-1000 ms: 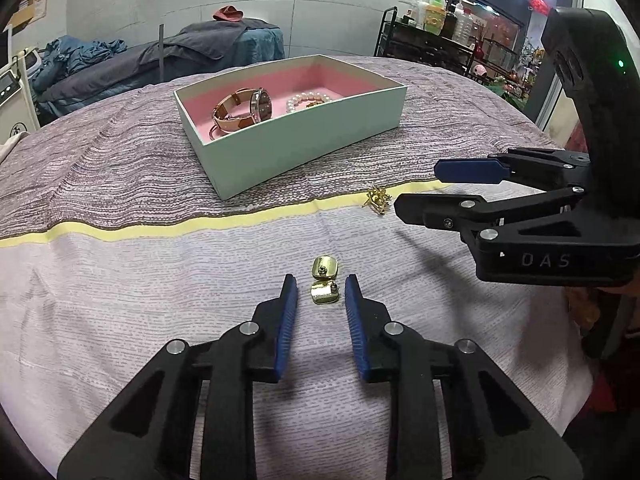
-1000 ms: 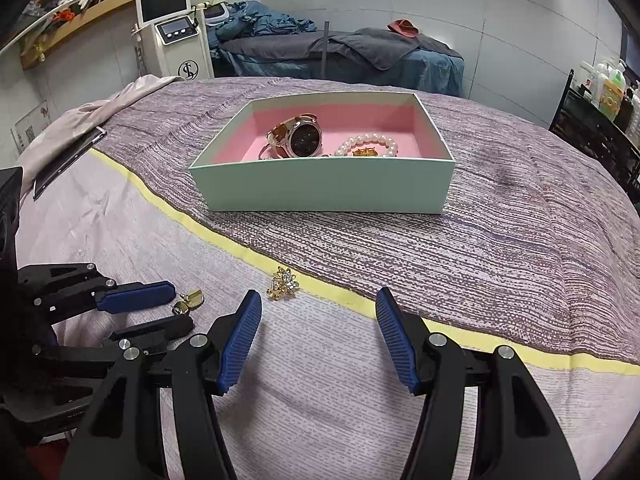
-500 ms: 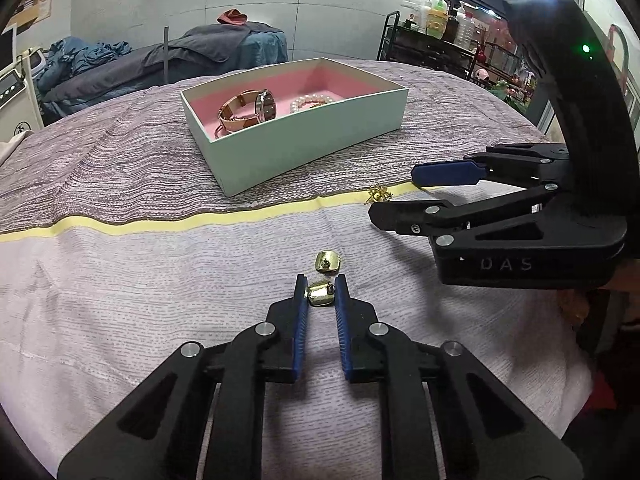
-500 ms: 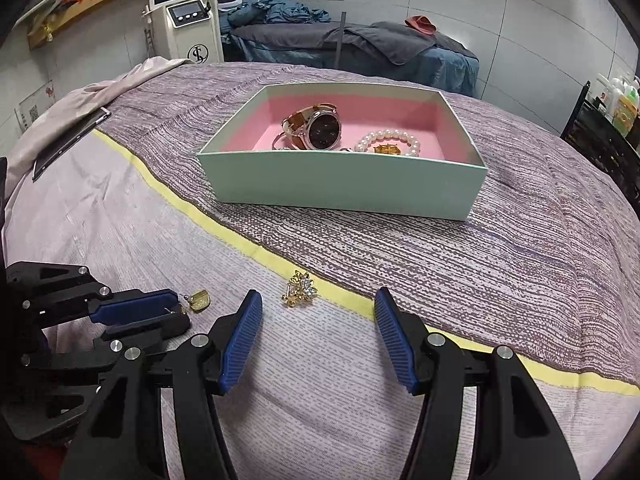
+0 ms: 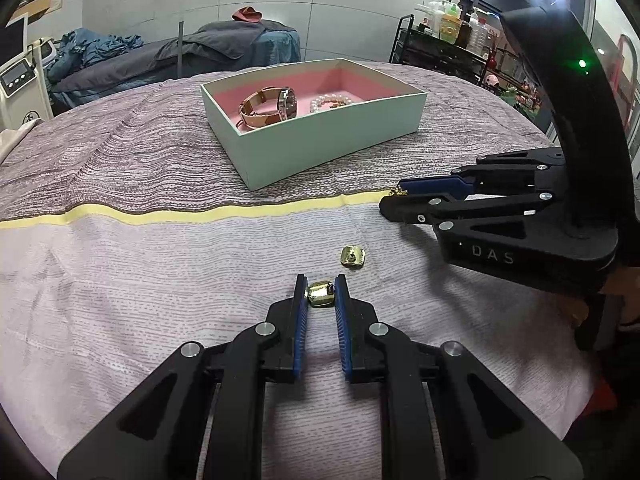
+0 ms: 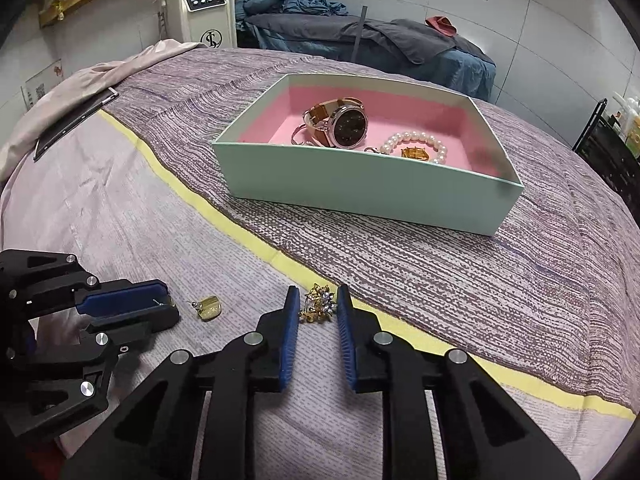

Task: Organize jewelry
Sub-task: 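Hold the gold charm in the left gripper while the right gripper grasps the gold flower brooch, then carry the gold charm and flower brooch with both grippers over the box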

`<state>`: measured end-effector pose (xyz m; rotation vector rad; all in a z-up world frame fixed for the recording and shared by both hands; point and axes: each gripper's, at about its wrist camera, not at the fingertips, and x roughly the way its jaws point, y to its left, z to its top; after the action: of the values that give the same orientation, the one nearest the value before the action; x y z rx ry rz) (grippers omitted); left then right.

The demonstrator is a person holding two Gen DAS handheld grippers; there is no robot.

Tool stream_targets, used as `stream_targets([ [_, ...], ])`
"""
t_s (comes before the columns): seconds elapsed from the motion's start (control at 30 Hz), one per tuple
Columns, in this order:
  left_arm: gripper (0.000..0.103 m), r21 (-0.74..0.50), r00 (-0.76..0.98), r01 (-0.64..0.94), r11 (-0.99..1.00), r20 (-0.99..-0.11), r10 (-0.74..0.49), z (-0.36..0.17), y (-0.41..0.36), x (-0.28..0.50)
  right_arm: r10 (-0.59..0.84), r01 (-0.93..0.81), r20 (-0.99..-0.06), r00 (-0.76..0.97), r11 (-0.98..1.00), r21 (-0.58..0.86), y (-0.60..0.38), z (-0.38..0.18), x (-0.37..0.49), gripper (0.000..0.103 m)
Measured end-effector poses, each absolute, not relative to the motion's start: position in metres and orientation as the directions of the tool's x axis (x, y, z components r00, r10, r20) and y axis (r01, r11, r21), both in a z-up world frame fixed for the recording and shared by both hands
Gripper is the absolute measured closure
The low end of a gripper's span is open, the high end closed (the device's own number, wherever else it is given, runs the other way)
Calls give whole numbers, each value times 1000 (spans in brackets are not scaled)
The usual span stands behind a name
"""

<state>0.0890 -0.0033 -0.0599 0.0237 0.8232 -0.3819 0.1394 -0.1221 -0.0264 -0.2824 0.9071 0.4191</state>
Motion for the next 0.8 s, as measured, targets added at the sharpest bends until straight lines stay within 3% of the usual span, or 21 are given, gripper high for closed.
stream_targets([
  [0.8, 89, -136, 659, 336, 932, -673, -336, -29, 9, 103, 319, -436, -747, 583, 899, 44, -145, 5, 136, 85],
])
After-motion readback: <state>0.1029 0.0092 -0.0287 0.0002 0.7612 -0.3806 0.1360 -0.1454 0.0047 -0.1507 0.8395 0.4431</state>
